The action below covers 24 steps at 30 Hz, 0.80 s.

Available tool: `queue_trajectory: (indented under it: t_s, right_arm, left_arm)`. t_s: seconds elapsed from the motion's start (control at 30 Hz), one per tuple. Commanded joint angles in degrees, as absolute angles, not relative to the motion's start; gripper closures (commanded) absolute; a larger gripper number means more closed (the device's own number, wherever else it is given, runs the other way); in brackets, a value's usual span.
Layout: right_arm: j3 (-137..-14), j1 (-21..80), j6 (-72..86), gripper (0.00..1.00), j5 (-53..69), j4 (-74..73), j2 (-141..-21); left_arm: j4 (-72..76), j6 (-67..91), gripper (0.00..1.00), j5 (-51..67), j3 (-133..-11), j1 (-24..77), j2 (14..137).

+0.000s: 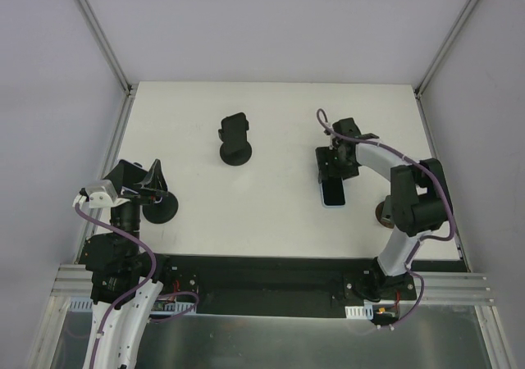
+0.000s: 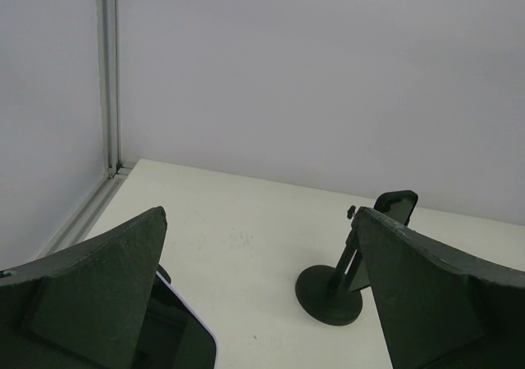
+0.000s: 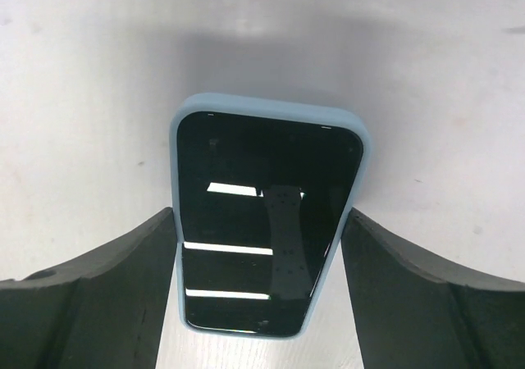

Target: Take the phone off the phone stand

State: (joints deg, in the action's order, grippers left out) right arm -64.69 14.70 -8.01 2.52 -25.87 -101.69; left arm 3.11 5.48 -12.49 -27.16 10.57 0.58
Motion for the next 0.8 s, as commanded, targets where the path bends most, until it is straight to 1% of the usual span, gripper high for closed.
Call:
queue_trajectory:
  t_s: [0.0,0.07,0.23,0.33,0.5,0.6,0.7,0.73,0.77]
  right_arm:
    - [-68.1,17.7,-17.1,0.51,3.8,-27.8,-102.3]
    - [-68.0,17.8,-17.5,0.49,3.6,-28.0,-102.7]
    - [-69.0,17.7,-15.1,0.50,0.4,-29.4,-105.3]
    - [-70.5,17.6,-11.4,0.50,-3.7,-31.1,-106.6]
    - [-71.4,17.1,-5.5,0.51,-6.6,-33.4,-107.2]
    - [-71.1,17.0,-5.1,0.49,-8.4,-33.7,-107.3]
    - [-70.8,17.0,-5.6,0.33,-7.3,-33.7,-107.1]
    - [-70.8,17.1,-5.7,0.21,-7.0,-33.7,-106.9]
    - [-70.8,16.9,-5.6,0.15,-6.8,-33.7,-105.8]
  left_arm:
    - [4.4,4.7,0.01,-11.7,-26.8,11.1,-1.7]
    - [4.4,4.7,0.01,-11.7,-26.8,11.0,-1.8]
    - [4.5,4.7,0.01,-11.6,-26.8,11.1,-1.8]
    - [4.4,4.7,0.01,-11.7,-26.8,11.1,-2.0]
    - [4.4,4.6,0.01,-11.8,-26.8,11.1,-2.2]
    - [4.4,4.6,0.01,-11.8,-26.8,11.0,-2.5]
    - [4.4,4.6,0.01,-11.9,-26.8,11.1,-2.7]
    - [4.4,4.6,0.01,-11.9,-26.9,11.0,-2.8]
    - [4.4,4.6,0.01,-12.0,-26.9,11.0,-3.2]
